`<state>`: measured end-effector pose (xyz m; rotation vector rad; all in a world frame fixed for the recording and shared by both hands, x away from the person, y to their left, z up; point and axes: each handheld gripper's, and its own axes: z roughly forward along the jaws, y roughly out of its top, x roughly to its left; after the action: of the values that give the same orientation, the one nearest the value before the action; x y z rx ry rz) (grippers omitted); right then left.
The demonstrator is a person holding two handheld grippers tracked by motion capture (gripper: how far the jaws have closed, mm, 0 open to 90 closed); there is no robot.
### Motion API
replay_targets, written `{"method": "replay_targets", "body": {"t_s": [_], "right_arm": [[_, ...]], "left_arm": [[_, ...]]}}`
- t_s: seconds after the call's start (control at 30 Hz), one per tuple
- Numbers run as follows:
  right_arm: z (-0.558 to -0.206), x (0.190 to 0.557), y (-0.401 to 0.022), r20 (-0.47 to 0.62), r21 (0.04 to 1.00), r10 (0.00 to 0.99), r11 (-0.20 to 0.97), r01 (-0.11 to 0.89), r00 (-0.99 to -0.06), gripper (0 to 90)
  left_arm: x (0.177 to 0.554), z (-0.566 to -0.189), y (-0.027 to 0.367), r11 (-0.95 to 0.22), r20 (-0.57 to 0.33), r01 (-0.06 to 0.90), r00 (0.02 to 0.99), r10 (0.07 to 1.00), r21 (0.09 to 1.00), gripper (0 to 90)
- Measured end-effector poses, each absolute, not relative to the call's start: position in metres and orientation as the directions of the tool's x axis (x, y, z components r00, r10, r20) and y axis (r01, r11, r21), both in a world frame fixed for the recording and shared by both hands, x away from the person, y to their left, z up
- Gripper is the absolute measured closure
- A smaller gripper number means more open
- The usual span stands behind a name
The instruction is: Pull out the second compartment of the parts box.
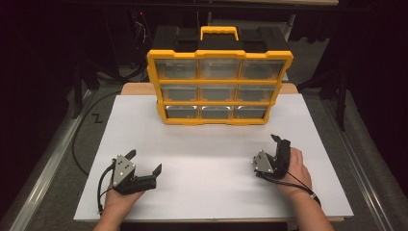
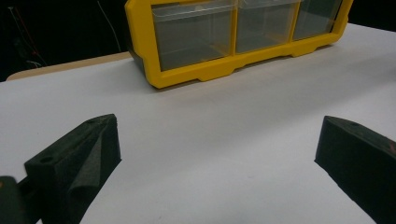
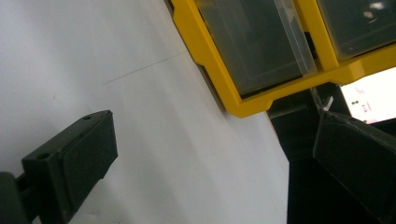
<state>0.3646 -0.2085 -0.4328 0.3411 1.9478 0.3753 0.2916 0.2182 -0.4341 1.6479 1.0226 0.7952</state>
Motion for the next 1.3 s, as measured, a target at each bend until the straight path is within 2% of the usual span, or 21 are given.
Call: {"method": "replay_targets", "body": {"t_s": [0.2,0.27,0.33,0.53,0.73,0.77,1.3], "right_arm": [[-0.433,0.361,-0.203,-0.863,0.355,0.347,0.934,0.047,-0.368,0.8],[-0.431,0.361,-0.202,-0.887,0.308,0.294,0.951,0.017,-0.355,0.8],[-0.433,0.359,-0.200,-0.885,0.316,0.306,0.948,0.030,-0.351,0.8],[-0.432,0.357,-0.194,-0.914,0.245,0.231,0.970,0.001,-0.334,0.8],[-0.434,0.356,-0.189,-0.926,0.212,0.200,0.977,0.000,-0.321,0.7],[-0.434,0.356,-0.188,-0.932,0.185,0.170,0.983,-0.016,-0.321,0.7],[-0.436,0.362,-0.165,-0.963,0.030,0.021,0.999,-0.032,-0.268,0.8]], "left_arm": [[0.292,-0.434,0.218,-0.142,0.024,0.249,0.425,0.905,0.958,0.9],[0.292,-0.434,0.218,-0.142,0.024,0.249,0.425,0.905,0.958,0.9],[0.292,-0.434,0.218,-0.143,0.024,0.249,0.425,0.905,0.958,0.9],[0.292,-0.434,0.219,-0.130,0.016,0.247,0.419,0.908,0.960,0.9],[0.294,-0.434,0.219,-0.124,0.011,0.247,0.415,0.910,0.961,0.8],[0.293,-0.434,0.219,-0.125,0.011,0.248,0.414,0.910,0.961,0.5],[0.291,-0.436,0.217,-0.160,0.040,0.228,0.454,0.890,0.960,0.4]]}}
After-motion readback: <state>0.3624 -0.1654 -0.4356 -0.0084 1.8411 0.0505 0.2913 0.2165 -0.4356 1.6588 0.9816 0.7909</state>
